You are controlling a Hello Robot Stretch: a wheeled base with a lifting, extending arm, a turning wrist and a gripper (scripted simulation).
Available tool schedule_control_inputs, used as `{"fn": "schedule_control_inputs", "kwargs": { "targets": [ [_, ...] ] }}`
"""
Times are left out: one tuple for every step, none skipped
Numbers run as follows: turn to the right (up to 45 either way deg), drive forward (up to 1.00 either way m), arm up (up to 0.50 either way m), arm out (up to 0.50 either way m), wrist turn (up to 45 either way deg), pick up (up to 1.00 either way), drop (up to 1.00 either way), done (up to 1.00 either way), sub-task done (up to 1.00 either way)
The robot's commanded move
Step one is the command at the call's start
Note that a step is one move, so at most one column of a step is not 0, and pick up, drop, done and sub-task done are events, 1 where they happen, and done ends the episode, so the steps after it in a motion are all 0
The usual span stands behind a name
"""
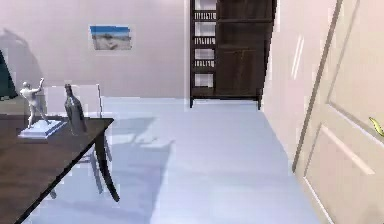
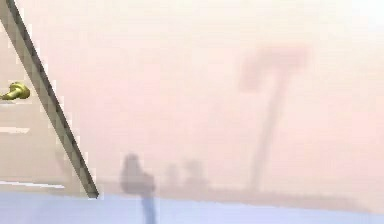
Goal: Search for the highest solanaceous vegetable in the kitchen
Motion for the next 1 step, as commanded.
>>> {"fn": "schedule_control_inputs", "kwargs": {
  "targets": [
    [0.0, 1.0, 0.0, 0.0, 0.0, 0.0, 0.0, 0.0, 0.0]
  ]
}}
